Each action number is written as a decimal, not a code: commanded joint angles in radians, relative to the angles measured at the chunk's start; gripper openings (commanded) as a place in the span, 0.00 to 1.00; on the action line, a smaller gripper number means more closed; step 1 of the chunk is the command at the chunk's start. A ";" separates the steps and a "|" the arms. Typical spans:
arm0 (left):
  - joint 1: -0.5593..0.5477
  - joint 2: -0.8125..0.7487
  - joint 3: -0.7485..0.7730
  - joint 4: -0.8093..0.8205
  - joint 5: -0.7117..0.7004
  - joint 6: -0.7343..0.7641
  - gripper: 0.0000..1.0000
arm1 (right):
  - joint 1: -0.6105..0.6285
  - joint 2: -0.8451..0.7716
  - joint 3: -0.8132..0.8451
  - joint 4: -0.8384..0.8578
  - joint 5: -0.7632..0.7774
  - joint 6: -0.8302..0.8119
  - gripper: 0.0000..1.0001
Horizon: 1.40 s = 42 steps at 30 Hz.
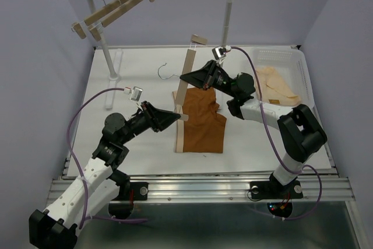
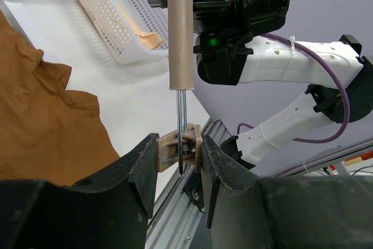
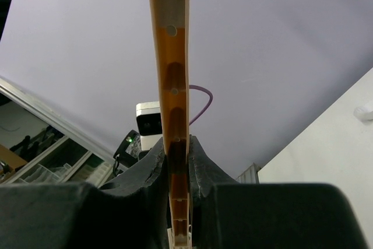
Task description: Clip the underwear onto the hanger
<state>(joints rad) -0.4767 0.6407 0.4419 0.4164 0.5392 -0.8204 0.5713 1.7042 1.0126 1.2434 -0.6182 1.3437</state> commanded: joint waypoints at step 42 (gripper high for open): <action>-0.007 0.142 0.066 0.171 0.214 0.024 0.46 | -0.008 0.089 0.070 0.148 -0.006 0.077 0.01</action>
<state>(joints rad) -0.4767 0.7975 0.4606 0.5117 0.7109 -0.8101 0.5686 1.7893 1.0393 1.2701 -0.6178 1.4193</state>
